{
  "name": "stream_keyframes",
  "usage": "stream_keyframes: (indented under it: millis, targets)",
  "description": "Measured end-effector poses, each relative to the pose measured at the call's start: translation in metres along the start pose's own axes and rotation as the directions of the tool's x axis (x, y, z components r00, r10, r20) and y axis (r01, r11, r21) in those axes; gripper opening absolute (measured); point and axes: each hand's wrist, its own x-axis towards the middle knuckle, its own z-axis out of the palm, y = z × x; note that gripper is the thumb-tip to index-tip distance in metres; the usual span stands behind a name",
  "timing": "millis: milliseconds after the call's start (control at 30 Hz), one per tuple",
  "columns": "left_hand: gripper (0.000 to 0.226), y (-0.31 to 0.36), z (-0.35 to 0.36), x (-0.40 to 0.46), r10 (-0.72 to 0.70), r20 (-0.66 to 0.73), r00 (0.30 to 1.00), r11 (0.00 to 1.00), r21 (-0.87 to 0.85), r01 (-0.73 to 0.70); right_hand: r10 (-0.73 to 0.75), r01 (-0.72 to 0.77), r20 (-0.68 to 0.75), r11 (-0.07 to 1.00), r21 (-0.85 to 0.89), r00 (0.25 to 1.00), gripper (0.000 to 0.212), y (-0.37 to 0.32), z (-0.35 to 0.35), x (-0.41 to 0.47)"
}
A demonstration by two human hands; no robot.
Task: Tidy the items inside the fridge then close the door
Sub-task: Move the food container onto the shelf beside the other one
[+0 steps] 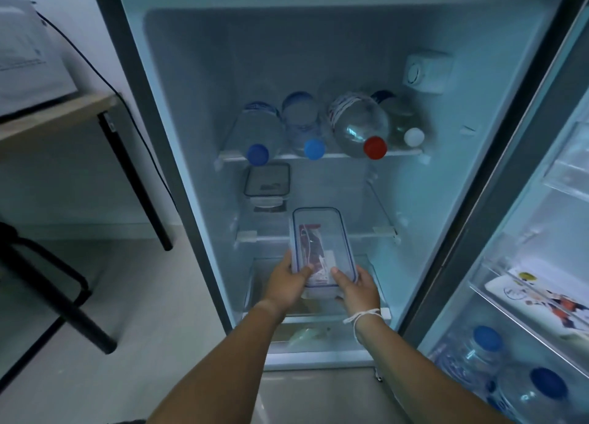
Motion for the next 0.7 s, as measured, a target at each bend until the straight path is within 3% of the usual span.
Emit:
stream_keyframes:
  millis: [67, 233, 300, 367, 500, 700]
  targets:
    - [0.056, 0.010, 0.002, 0.010, 0.021, -0.020, 1.000, 1.000, 0.011, -0.021, -0.008, 0.007, -0.036, 1.000, -0.004, 0.999, 0.045, -0.008, 0.005, 0.009]
    - [0.068, 0.029, 0.004, 0.041, 0.024, -0.020, 1.000, 0.998, 0.053, -0.022, -0.018, 0.016, -0.098, 1.000, -0.020, 0.995, 0.044, -0.029, 0.014, 0.044]
    - [0.069, 0.035, 0.003, 0.057, 0.031, -0.003, 1.000, 0.993, 0.112, -0.030, -0.006, 0.002, -0.128, 1.000, -0.030, 0.992, 0.054, -0.038, 0.018, 0.061]
    - [0.066, 0.041, 0.000, 0.069, 0.033, 0.034, 0.999, 0.983, 0.177, -0.039, -0.008, -0.010, -0.149, 0.993, -0.116, 0.989, 0.063, -0.044, 0.024, 0.077]
    - [0.059, 0.051, -0.009, 0.094, 0.085, 0.046, 0.995, 0.956, 0.277, -0.094, 0.004, -0.053, -0.145, 0.939, -0.341, 0.989, 0.061, -0.054, 0.035, 0.100]
    - [0.061, 0.062, -0.027, 0.130, 0.155, 0.054, 0.986, 0.815, 0.557, -0.158, 0.046, -0.110, -0.161, 0.903, -0.414, 0.986, 0.056, -0.063, 0.049, 0.124]
